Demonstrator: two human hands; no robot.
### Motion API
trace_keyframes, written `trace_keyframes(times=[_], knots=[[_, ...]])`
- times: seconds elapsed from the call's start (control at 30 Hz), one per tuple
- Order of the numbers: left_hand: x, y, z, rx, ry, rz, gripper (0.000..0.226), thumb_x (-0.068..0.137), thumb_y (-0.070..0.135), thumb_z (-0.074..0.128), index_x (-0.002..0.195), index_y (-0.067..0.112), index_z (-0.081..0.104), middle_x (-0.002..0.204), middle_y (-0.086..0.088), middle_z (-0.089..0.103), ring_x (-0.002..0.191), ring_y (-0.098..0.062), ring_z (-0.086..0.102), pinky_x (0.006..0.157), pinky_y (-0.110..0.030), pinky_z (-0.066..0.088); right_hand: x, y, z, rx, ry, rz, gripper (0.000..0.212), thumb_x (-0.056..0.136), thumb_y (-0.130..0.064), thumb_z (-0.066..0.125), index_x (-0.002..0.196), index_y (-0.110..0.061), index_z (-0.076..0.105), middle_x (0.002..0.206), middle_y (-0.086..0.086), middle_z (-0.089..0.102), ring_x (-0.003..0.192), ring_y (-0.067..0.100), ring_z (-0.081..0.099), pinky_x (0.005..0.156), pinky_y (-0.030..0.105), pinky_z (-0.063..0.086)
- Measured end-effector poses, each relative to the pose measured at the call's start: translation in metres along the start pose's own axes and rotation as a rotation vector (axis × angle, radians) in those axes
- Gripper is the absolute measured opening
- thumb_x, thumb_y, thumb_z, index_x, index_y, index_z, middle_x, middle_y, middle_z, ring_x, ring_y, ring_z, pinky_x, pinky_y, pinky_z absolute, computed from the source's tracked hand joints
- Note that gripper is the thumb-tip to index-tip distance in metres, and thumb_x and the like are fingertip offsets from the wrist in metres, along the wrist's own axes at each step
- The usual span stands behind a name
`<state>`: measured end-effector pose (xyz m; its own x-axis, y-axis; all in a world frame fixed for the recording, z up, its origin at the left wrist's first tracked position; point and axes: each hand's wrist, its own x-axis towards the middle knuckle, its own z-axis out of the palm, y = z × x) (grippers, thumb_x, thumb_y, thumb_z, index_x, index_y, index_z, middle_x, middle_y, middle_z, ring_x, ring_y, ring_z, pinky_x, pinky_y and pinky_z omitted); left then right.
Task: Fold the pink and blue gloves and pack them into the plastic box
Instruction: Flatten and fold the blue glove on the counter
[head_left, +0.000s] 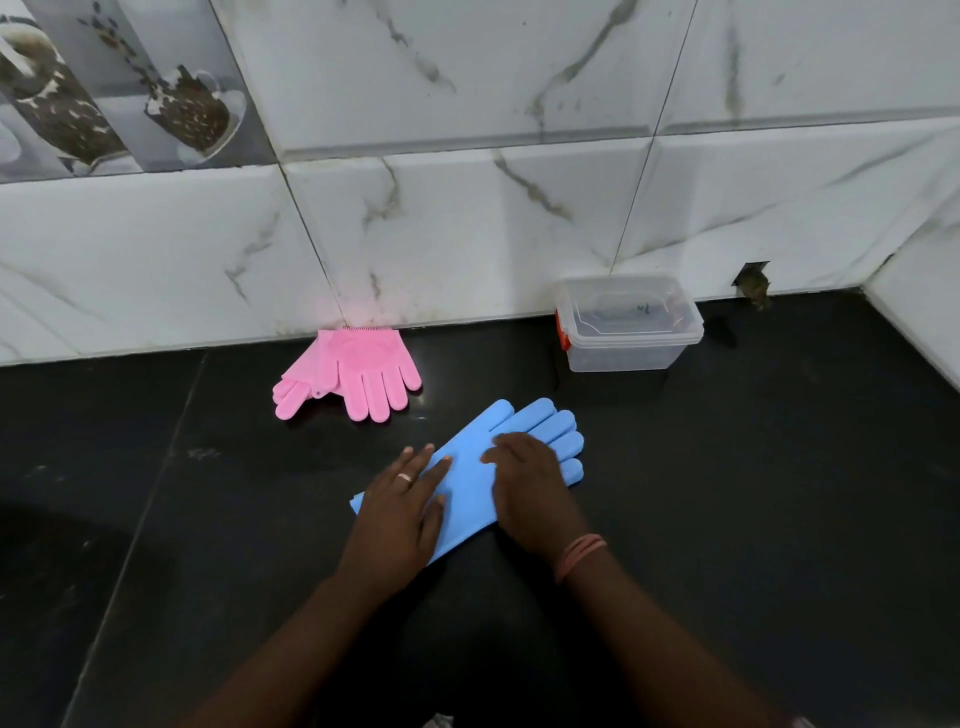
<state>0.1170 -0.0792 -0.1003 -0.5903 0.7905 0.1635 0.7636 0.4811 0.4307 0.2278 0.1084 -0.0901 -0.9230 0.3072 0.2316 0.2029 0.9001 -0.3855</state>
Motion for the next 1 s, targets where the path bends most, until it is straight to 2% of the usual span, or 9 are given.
trace_keyframes(times=[0.07,0.13,0.27,0.37,0.47,0.6,0.77,0.9,1.0], knots=[[0.012,0.005,0.017,0.086,-0.068,-0.052,0.061,0.104,0.048,0.033,0.160,0.024,0.036,0.168,-0.009,0.029,0.157,-0.034,0.022,0.127,-0.049,0.022,0.013,-0.009,0.011,-0.040,-0.121,0.001,0.045,0.098,-0.018,0.052,0.142,-0.006,0.051,0.156,0.019,0.037,0.149,0.037,0.028,0.124,0.047,0.017],[0.015,0.001,0.030,0.179,-0.145,-0.076,0.068,0.103,0.058,0.023,0.164,0.027,0.020,0.172,-0.008,0.015,0.159,-0.035,0.009,0.129,-0.051,0.010,0.021,-0.003,0.018,-0.125,-0.186,0.115,0.058,0.105,-0.033,0.037,0.158,-0.012,0.024,0.167,0.015,0.008,0.155,0.031,0.001,0.126,0.045,-0.001],[0.012,-0.006,0.039,0.255,-0.182,-0.056,0.071,0.102,0.064,0.020,0.164,0.030,0.016,0.172,-0.007,0.017,0.159,-0.034,0.013,0.128,-0.050,0.006,0.011,0.022,0.026,-0.182,-0.195,0.272,0.076,0.103,-0.054,0.026,0.160,-0.013,-0.003,0.168,0.012,-0.008,0.155,0.028,-0.010,0.126,0.042,-0.004],[0.014,-0.001,0.041,0.231,-0.109,-0.078,0.065,0.102,0.057,0.030,0.160,0.028,0.035,0.166,-0.008,0.034,0.155,-0.034,0.028,0.125,-0.052,0.015,0.003,0.026,0.025,-0.062,-0.004,0.265,0.068,0.102,-0.044,0.044,0.156,-0.006,0.028,0.164,0.018,0.021,0.153,0.033,0.016,0.125,0.045,0.012],[0.036,0.009,0.036,0.154,0.063,-0.074,0.050,0.099,0.045,0.042,0.144,0.026,0.056,0.147,-0.003,0.058,0.137,-0.030,0.051,0.114,-0.050,0.033,0.006,0.038,0.009,0.104,0.364,0.558,0.044,0.096,-0.036,0.054,0.135,-0.018,0.054,0.136,0.008,0.057,0.127,0.029,0.052,0.109,0.044,0.039],[0.101,0.035,0.036,0.053,0.043,-0.060,0.038,0.100,0.040,0.047,0.135,0.035,0.062,0.130,0.005,0.064,0.123,-0.025,0.055,0.100,-0.045,0.038,0.018,0.060,-0.006,0.269,0.341,0.959,0.033,0.093,-0.048,0.058,0.118,-0.027,0.062,0.123,-0.001,0.060,0.120,0.025,0.051,0.105,0.048,0.036],[0.164,0.063,0.050,-0.053,-0.188,-0.163,0.032,0.098,0.052,0.053,0.123,0.042,0.070,0.129,0.013,0.066,0.128,-0.016,0.051,0.105,-0.049,0.033,0.031,0.061,-0.002,0.449,0.381,1.018,0.012,0.092,-0.044,0.061,0.091,-0.032,0.062,0.097,-0.012,0.065,0.103,0.016,0.058,0.103,0.042,0.040],[0.174,0.076,0.054,-0.279,-0.113,-0.256,0.013,0.094,0.036,0.068,0.081,0.038,0.071,0.094,0.014,0.074,0.098,-0.008,0.065,0.102,-0.049,0.039,0.030,0.060,0.003,0.554,0.523,1.054,0.010,0.091,-0.036,0.062,0.083,-0.031,0.058,0.087,-0.015,0.063,0.091,0.010,0.058,0.098,0.042,0.046],[0.167,0.078,0.057,-0.400,-0.073,-0.247,0.013,0.095,0.032,0.067,0.084,0.036,0.067,0.093,0.014,0.073,0.095,-0.008,0.067,0.104,-0.053,0.042,0.027,0.059,0.005,0.575,0.549,1.055,0.006,0.090,-0.029,0.061,0.085,-0.028,0.057,0.088,-0.014,0.062,0.093,0.013,0.058,0.097,0.048,0.047]])
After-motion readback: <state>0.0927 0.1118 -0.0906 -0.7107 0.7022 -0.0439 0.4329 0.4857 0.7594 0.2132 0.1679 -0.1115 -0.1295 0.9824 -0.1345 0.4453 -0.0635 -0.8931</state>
